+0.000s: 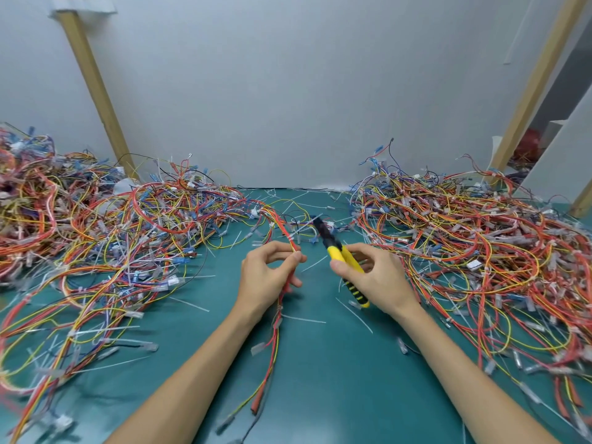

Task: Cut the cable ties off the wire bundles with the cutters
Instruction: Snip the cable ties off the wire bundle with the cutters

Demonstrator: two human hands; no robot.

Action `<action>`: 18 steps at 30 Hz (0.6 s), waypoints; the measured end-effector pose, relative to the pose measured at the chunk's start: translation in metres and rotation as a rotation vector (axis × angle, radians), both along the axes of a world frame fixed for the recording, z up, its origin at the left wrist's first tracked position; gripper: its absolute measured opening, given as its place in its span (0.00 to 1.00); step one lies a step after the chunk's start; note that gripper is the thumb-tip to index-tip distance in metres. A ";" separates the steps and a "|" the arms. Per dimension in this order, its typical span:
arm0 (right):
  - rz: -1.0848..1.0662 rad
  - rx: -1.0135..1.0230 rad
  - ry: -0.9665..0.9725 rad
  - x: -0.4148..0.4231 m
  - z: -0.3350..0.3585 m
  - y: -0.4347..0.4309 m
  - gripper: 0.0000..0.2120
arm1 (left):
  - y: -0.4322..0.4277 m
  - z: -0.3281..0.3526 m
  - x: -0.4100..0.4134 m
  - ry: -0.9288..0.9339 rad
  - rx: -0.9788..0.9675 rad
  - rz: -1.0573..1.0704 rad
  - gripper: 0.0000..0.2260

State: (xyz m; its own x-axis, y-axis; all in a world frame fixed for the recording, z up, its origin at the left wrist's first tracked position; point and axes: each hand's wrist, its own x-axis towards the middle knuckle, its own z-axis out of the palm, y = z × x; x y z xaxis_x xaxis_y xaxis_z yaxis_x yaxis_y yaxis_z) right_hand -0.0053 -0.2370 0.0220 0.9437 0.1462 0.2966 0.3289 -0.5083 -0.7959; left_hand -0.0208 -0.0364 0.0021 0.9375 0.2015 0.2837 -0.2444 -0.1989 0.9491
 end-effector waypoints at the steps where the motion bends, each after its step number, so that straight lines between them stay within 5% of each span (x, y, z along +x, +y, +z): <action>1: -0.033 -0.098 -0.060 -0.001 0.000 -0.001 0.12 | 0.001 0.000 0.001 0.011 -0.006 -0.010 0.02; 5: -0.070 -0.272 -0.097 -0.004 -0.003 -0.002 0.13 | 0.001 -0.003 0.004 0.029 -0.012 -0.042 0.02; 18: -0.055 -0.206 -0.074 -0.004 -0.004 0.000 0.13 | -0.001 -0.005 0.002 0.063 -0.070 0.014 0.01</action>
